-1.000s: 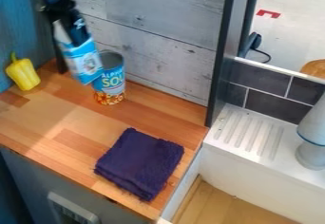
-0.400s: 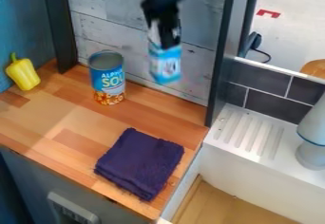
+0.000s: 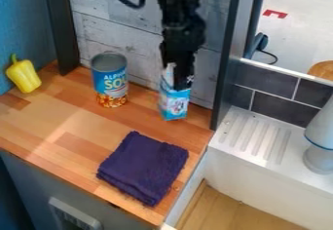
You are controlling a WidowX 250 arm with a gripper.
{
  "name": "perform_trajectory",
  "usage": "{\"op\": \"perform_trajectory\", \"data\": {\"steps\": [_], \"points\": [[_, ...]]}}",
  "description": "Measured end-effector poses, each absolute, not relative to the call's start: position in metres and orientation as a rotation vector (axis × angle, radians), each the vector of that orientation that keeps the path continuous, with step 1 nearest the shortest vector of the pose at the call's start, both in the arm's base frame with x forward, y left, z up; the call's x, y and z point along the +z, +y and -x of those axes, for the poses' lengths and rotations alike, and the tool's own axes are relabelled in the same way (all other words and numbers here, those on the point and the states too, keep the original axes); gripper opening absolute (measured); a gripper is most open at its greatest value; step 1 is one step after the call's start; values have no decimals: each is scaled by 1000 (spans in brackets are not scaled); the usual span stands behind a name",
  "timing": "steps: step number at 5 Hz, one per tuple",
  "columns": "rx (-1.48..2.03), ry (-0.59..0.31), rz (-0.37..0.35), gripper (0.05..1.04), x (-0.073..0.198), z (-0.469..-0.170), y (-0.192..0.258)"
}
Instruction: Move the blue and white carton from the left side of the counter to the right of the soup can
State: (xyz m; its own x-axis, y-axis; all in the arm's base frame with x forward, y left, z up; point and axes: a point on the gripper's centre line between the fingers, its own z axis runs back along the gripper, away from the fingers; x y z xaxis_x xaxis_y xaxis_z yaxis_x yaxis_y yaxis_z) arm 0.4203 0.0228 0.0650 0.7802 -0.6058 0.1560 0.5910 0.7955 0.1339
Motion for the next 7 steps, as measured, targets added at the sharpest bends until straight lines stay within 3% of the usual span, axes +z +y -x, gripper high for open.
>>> {"op": "perform_trajectory", "data": {"steps": [2,4,5,7], "points": [[-638,-175,-55,821,56,-418,21],[-602,-220,-29,1011,50,-413,34],[-578,-252,-8,1006,58,-404,44],[-537,-418,8,1005,145,-383,54]]}}
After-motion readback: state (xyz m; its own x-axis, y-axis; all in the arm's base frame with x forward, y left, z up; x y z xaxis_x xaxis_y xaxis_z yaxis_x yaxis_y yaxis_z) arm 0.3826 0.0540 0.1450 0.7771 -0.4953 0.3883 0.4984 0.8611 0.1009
